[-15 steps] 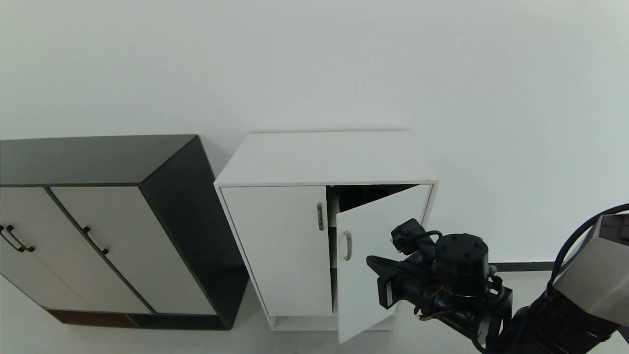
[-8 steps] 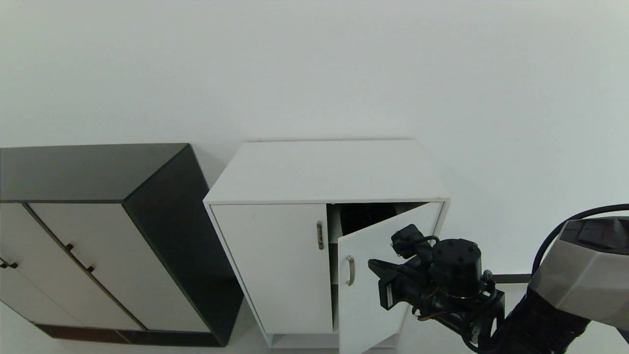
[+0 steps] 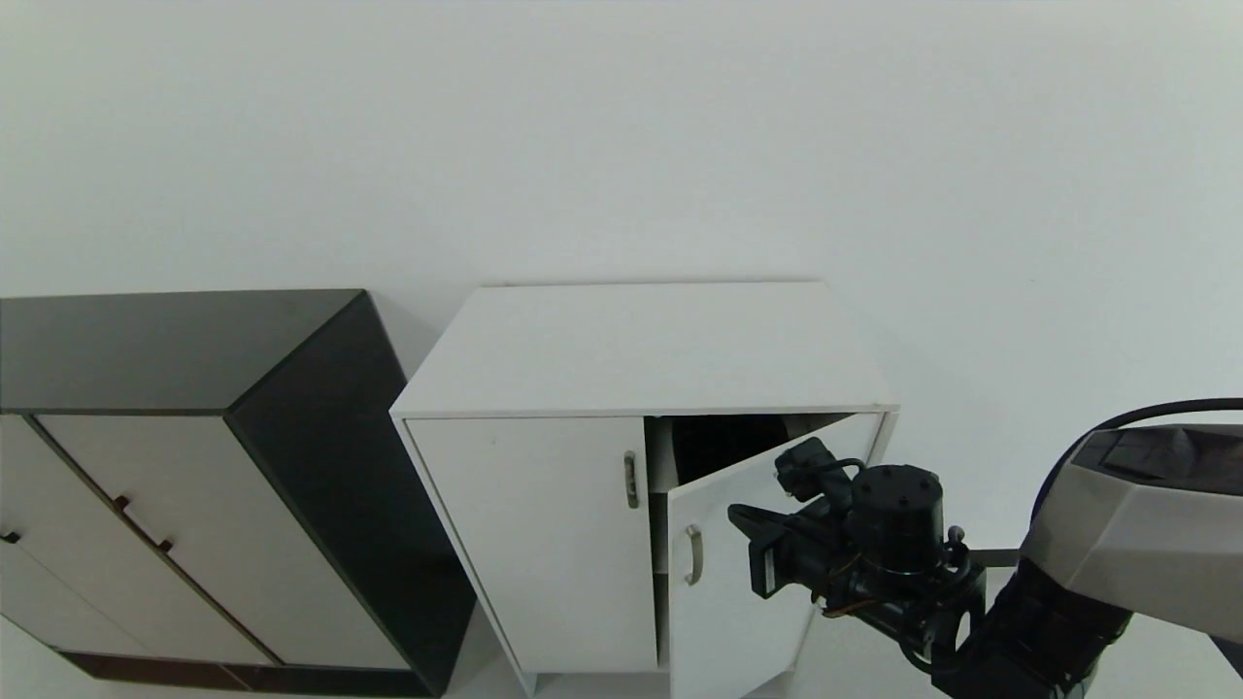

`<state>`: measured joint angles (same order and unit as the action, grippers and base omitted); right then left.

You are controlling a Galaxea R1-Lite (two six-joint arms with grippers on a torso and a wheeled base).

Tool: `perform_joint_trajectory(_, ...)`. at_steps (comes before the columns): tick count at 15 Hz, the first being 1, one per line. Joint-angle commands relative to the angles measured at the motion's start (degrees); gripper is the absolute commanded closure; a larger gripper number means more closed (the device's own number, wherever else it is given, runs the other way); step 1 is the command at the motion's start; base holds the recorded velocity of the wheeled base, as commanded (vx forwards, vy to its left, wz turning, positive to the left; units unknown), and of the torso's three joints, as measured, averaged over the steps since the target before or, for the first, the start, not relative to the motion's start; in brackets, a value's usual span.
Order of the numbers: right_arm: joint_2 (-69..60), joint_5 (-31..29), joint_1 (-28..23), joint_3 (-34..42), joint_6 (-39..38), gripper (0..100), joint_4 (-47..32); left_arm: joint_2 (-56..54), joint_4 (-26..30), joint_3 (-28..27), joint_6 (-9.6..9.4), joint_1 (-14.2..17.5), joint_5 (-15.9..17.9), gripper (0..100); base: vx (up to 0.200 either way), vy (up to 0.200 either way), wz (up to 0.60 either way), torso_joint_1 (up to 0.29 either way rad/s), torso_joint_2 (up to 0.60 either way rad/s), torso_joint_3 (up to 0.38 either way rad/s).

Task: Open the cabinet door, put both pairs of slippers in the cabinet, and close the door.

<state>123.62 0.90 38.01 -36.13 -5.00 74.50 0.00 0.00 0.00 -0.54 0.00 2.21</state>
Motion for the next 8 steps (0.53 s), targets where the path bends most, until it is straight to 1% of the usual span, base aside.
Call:
perform_joint_trajectory(1, 1.71, 0.06, -0.83, -1.57, -0.01, 100, -0.05, 0.00, 0.00, 0.00, 0.01, 0.00, -0.01, 100, 0.000, 0.000, 0.00, 0.000, 0.00, 0.000)
perform_joint_trajectory(8, 7.24, -0.02, -3.56, -10.62, 0.16, 100, -1.64, 0.00, 0.00, 0.00, 0.01, 0.00, -0.01, 100, 0.000, 0.000, 0.00, 0.000, 0.00, 0.000)
